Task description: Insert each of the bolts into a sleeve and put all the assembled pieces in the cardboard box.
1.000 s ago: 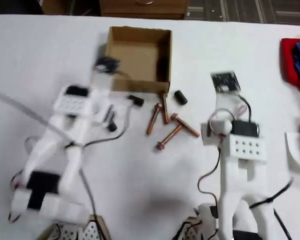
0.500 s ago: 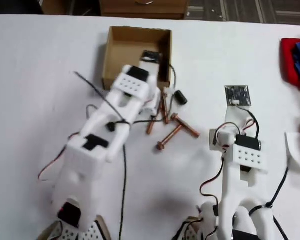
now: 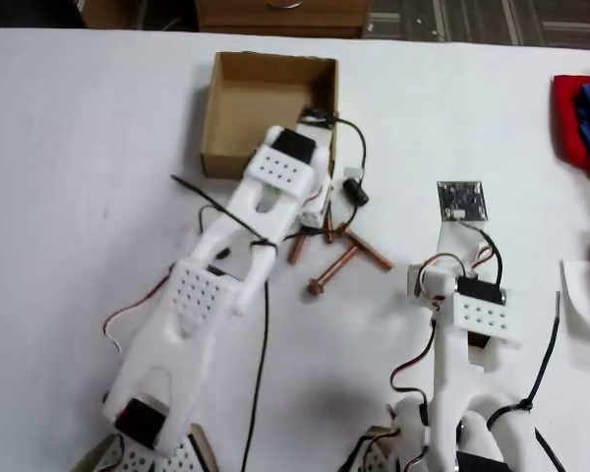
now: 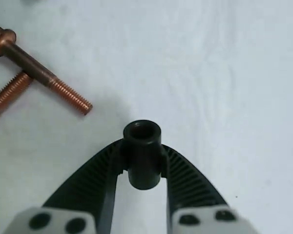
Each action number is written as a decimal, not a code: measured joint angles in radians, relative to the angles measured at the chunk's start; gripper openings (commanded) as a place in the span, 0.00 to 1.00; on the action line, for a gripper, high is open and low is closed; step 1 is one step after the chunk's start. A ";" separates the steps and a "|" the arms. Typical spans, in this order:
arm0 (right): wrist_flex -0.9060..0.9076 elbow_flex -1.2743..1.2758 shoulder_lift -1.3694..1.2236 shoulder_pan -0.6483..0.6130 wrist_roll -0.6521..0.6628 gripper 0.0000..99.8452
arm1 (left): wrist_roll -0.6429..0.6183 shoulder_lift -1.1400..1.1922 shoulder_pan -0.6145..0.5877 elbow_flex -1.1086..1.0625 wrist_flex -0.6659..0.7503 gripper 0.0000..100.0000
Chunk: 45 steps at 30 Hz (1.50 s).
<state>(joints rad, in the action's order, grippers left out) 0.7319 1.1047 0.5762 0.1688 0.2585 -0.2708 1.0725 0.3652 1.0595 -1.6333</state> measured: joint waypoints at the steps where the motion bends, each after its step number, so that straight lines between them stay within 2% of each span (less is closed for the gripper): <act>1: 0.000 0.000 0.000 0.000 0.000 0.02 | 0.003 0.017 0.000 0.025 0.000 0.14; 6: 0.020 0.000 0.000 0.000 0.000 0.02 | 0.091 0.087 0.006 0.114 -0.006 0.02; 16: 0.101 0.000 0.014 0.000 0.000 0.02 | 0.127 0.118 0.015 0.167 -0.018 0.03; 22: 0.118 0.000 0.014 0.000 0.000 0.02 | 0.129 0.124 0.003 0.287 -0.126 0.02; 28: 0.135 0.000 0.014 0.000 0.002 0.02 | 0.129 -0.009 0.008 0.308 -0.137 0.02; 33: 0.135 0.000 0.014 -0.018 0.002 0.02 | 0.129 -0.216 0.008 0.138 -0.137 0.02; 41: 0.114 0.000 0.014 -0.153 -0.064 0.02 | 0.129 -0.674 0.008 -0.407 -0.137 0.02; 45: 0.114 0.000 0.014 -0.176 -0.069 0.02 | 0.129 -0.918 -0.025 -0.641 -0.100 0.02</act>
<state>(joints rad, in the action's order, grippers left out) 0.8454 1.1047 0.5900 -0.0077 0.1895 -0.1419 0.1550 0.3406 0.4181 -1.7331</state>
